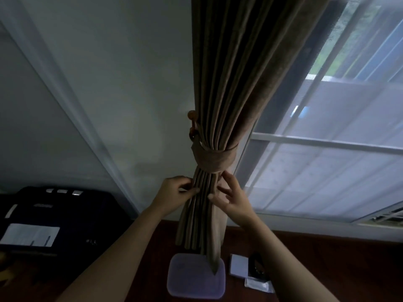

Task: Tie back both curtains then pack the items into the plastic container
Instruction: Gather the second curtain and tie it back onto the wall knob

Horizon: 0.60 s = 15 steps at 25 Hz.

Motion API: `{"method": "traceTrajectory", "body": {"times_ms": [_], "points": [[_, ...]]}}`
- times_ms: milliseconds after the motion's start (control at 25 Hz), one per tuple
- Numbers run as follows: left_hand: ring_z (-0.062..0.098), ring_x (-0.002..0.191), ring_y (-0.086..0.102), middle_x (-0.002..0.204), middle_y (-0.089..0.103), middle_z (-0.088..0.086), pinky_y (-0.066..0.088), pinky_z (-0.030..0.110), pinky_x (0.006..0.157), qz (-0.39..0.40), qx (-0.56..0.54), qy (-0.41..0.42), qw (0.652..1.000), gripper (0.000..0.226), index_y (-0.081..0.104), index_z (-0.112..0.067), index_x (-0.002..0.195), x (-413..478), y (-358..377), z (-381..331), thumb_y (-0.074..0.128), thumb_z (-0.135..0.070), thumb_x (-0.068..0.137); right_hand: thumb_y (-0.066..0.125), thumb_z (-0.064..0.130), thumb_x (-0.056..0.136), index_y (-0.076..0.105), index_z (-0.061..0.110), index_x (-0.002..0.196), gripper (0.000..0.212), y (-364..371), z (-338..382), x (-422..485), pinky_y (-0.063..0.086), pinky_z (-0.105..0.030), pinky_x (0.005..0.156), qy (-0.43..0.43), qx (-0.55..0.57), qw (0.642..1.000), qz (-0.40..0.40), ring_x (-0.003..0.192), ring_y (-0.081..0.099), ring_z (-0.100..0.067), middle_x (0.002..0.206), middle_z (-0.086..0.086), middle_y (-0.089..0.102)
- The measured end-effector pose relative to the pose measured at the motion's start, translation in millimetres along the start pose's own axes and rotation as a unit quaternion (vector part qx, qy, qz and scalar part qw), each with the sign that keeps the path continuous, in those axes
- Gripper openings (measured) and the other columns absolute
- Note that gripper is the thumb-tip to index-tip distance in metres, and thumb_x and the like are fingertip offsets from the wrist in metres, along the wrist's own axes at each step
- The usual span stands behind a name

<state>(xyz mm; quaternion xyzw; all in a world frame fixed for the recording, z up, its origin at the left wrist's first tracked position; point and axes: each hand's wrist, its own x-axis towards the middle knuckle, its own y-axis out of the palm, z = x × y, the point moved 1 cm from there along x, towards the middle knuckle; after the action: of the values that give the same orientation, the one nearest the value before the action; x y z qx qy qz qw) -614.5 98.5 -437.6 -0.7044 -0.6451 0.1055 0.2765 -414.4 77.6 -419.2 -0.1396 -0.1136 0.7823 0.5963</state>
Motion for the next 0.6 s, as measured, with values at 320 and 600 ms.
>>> {"method": "traceTrajectory", "body": {"times_ms": [320,600], "points": [[0.009,0.057,0.047,0.05,0.048,-0.001,0.029,0.011,0.051,-0.039,0.103,0.068,0.992,0.028,0.057,-0.006,0.055,-6,-8,-7,0.072,-0.016,0.077,0.037,0.021,0.086,0.053,0.014,0.12,0.038,31,8,26,0.037,-0.04,0.103,0.04,-0.028,0.999,-0.013,0.117,0.05,-0.023,0.125,-0.013,0.056],[0.013,0.053,0.052,0.057,0.061,0.008,0.041,0.023,0.054,-0.043,0.094,0.041,0.994,0.032,0.063,0.0,0.063,-16,-15,0,0.068,-0.029,0.078,0.042,0.016,0.093,0.056,0.015,0.113,0.025,5,5,36,0.044,-0.038,0.09,0.046,-0.045,0.998,0.019,0.102,0.055,-0.022,0.107,-0.005,0.062]]}}
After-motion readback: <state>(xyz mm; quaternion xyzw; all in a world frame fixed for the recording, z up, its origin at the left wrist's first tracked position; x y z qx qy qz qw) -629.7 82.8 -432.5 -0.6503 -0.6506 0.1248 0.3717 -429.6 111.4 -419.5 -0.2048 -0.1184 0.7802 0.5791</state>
